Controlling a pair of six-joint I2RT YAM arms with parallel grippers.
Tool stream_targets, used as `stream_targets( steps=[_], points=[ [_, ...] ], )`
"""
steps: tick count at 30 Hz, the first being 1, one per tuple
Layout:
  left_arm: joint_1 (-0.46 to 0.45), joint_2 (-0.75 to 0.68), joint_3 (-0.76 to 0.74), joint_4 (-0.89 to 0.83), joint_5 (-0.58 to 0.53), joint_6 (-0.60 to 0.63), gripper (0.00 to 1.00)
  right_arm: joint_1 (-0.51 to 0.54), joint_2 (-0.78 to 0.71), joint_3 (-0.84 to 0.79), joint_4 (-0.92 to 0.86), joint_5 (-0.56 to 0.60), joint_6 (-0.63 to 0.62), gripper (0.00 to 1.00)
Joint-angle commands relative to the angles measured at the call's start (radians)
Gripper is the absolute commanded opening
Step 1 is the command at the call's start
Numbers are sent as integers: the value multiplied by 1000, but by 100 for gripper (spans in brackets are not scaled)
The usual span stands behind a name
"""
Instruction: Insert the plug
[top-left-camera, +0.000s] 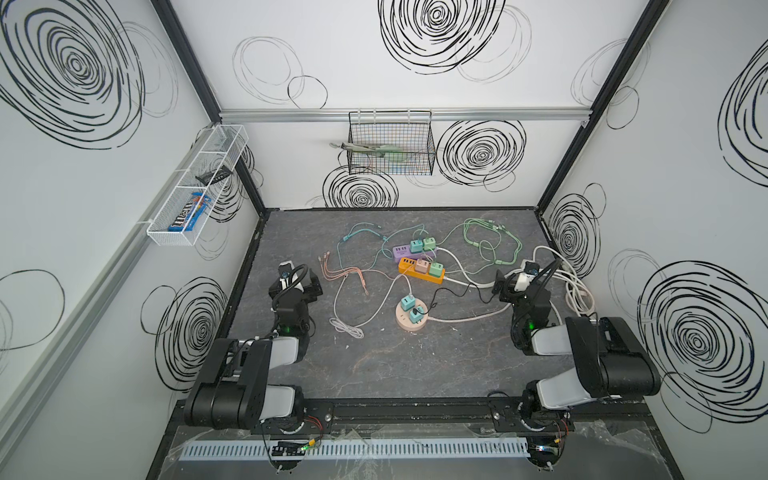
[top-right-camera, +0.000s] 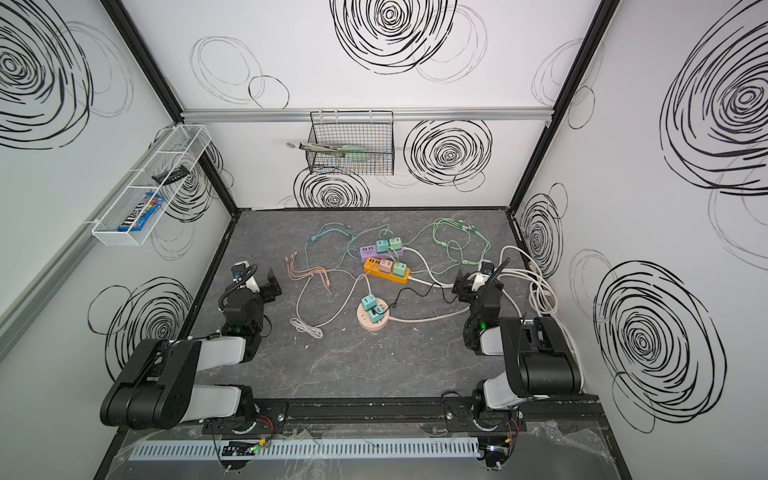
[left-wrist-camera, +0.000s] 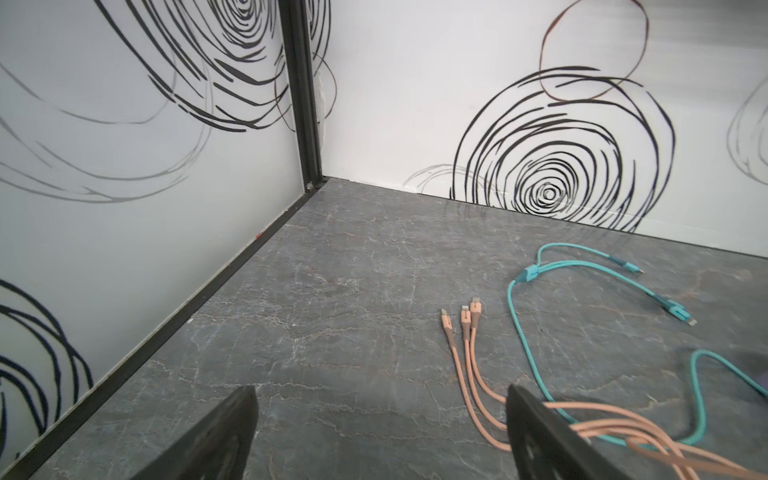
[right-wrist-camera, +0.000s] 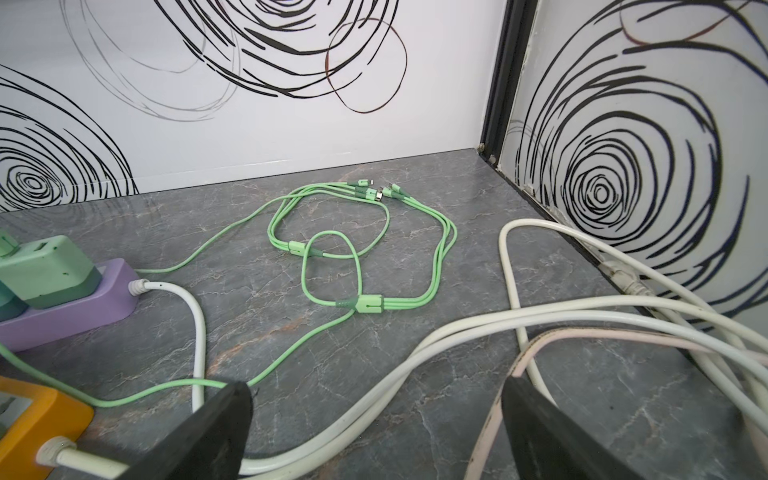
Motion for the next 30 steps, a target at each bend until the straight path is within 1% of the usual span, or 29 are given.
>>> stream_targets(
  steps=[1, 2, 3, 4, 5, 6, 7, 8, 18, 20, 23, 30],
  points=[
    [-25, 76, -26, 233, 146, 85, 96, 8, -26, 26, -48, 32, 10, 97],
    [-36, 134, -44, 372, 159, 109, 96, 7, -19, 17, -11, 30, 1, 97],
    [-45, 110, -51, 353, 156, 116, 96, 10, -19, 18, -17, 38, 1, 97],
    [-45, 71, -31, 243, 137, 103, 96, 10, -25, 23, -35, 36, 6, 97],
    [-46, 90, -22, 250, 82, 90, 96, 11, -20, 21, -22, 35, 3, 97],
    [-50, 119, -37, 333, 57, 91, 96, 11, -23, 23, -30, 38, 4, 97],
    [-74, 113, -43, 339, -54, 79, 96, 11, -21, 21, -27, 37, 4, 97],
    [-69, 103, -40, 318, -58, 67, 96, 11, -21, 22, -26, 38, 3, 97],
    [-77, 106, -48, 339, -66, 76, 96, 12, -22, 23, -28, 38, 3, 97],
    [-79, 111, -41, 333, -30, 90, 96, 12, -23, 23, -27, 39, 4, 97],
    [-72, 114, -32, 318, -15, 87, 96, 12, -22, 23, -28, 39, 4, 97],
    [-71, 109, -44, 335, -9, 88, 96, 11, -23, 22, -27, 38, 3, 97]
  ],
)
